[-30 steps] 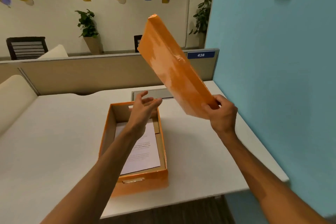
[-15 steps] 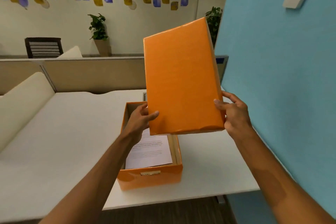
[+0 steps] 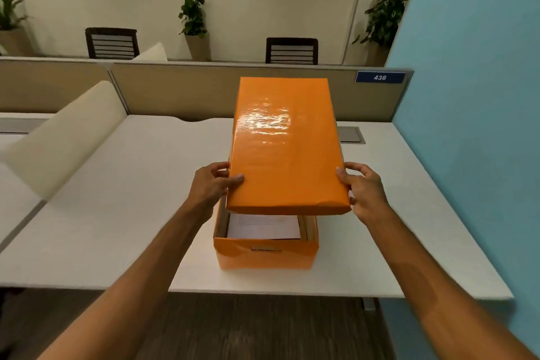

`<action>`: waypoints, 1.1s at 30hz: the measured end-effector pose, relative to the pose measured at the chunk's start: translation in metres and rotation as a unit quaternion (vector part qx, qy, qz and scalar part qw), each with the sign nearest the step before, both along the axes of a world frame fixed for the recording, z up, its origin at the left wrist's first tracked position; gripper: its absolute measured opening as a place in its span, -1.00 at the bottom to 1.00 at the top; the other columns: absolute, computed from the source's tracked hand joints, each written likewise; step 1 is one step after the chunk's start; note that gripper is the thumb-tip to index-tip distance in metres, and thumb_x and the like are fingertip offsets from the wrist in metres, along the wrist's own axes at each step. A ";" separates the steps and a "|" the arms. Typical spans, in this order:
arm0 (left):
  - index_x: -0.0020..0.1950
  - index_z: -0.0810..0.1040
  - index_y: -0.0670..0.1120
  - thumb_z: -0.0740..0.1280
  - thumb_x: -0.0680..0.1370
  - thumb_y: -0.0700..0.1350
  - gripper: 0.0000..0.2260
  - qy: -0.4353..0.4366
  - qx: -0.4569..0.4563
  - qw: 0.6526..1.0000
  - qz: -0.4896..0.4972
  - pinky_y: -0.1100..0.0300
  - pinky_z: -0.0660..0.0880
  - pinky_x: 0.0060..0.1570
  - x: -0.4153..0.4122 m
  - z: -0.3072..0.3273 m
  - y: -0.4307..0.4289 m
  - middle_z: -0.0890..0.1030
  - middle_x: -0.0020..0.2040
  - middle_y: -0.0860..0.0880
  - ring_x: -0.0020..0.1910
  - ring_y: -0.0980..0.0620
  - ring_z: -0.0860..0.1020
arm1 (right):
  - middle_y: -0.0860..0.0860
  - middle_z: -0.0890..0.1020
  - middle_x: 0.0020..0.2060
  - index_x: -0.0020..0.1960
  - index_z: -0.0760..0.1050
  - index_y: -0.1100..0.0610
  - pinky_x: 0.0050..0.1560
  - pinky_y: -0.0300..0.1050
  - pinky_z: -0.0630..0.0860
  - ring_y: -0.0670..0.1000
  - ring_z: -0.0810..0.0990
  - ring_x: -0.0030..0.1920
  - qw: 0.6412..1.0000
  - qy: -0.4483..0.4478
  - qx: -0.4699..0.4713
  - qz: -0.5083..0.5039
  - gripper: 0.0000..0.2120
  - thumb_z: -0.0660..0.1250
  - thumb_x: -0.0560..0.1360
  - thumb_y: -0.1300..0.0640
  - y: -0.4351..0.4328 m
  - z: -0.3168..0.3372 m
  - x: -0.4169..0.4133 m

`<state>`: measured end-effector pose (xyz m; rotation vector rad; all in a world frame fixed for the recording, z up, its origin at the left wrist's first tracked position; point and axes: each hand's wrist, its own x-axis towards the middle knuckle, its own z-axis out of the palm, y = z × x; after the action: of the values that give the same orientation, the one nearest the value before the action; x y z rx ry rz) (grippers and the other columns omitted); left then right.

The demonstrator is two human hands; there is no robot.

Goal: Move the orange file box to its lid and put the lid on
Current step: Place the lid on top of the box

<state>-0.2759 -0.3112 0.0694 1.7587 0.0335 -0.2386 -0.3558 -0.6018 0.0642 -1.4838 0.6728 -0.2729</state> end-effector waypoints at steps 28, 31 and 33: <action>0.41 0.45 -0.22 0.40 0.56 -0.15 -0.57 0.129 0.076 0.988 -0.043 -0.23 0.47 0.30 0.004 -0.066 0.033 0.58 0.29 -0.17 0.24 -0.23 0.56 | 0.15 0.58 0.21 0.31 0.49 0.21 0.04 0.19 0.54 0.18 0.56 0.12 0.987 0.142 -0.021 0.069 -0.65 0.35 0.56 0.14 0.029 -0.072 0.012; 0.41 0.45 -0.20 0.40 0.55 -0.15 -0.56 0.131 0.075 0.988 -0.043 -0.21 0.49 0.28 0.007 -0.069 0.035 0.58 0.27 -0.15 0.23 -0.23 0.56 | 0.18 0.58 0.21 0.31 0.48 0.25 -0.04 0.15 0.53 0.18 0.55 0.09 0.987 0.144 -0.015 0.074 -0.64 0.36 0.55 0.17 0.027 -0.074 0.010; 0.39 0.47 -0.19 0.40 0.56 -0.15 -0.59 0.128 0.075 0.988 -0.049 -0.16 0.52 0.23 0.007 -0.072 0.036 0.60 0.26 -0.15 0.20 -0.21 0.58 | 0.18 0.58 0.21 0.31 0.47 0.26 -0.07 0.12 0.51 0.17 0.55 0.08 0.986 0.145 -0.013 0.074 -0.64 0.37 0.55 0.18 0.027 -0.077 0.009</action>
<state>-0.2690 -0.2756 -0.0028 1.8717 0.1555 -0.5448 -0.3464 -0.5751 -0.0130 -1.6064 0.7878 0.0521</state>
